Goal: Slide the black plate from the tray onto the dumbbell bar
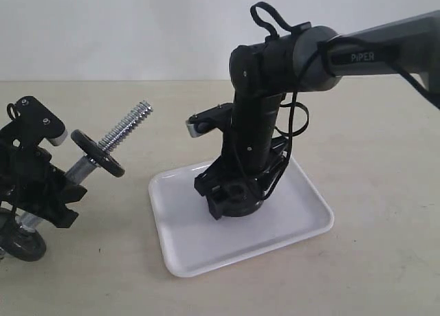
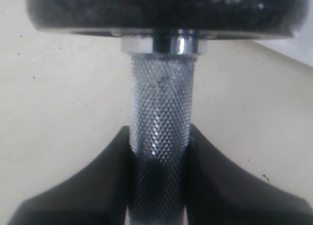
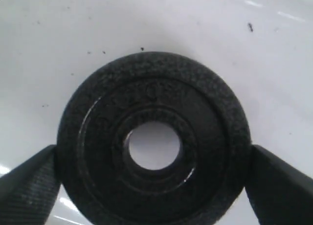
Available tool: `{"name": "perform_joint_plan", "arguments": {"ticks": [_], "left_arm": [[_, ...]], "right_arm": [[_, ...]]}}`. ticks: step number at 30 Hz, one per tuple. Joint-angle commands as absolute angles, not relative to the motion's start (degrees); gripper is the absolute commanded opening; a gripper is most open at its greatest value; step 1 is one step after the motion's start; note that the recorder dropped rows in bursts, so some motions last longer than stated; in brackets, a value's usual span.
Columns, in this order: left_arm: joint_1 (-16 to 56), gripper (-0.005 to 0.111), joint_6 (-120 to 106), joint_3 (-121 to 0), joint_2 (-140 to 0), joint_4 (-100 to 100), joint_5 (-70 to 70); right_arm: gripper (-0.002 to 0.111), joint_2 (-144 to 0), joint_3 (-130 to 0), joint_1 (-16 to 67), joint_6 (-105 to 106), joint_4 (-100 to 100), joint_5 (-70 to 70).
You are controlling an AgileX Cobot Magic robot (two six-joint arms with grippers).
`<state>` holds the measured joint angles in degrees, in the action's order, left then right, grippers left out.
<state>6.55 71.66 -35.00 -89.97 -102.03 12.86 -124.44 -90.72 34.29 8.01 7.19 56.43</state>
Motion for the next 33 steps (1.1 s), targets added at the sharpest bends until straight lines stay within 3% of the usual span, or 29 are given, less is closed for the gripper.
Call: {"name": "perform_joint_plan", "arguments": {"ticks": [1, 33], "left_arm": [[6.55, 0.004, 72.32, -37.39, -86.7, -99.95, 14.11], [6.55, 0.004, 72.33, -37.39, -86.7, -99.95, 15.45]], "right_arm": [[0.084, -125.21, -91.56, 34.34, 7.5, 6.96, 56.86], [0.084, -127.49, -91.56, 34.34, 6.64, 4.61, 49.96]]}}
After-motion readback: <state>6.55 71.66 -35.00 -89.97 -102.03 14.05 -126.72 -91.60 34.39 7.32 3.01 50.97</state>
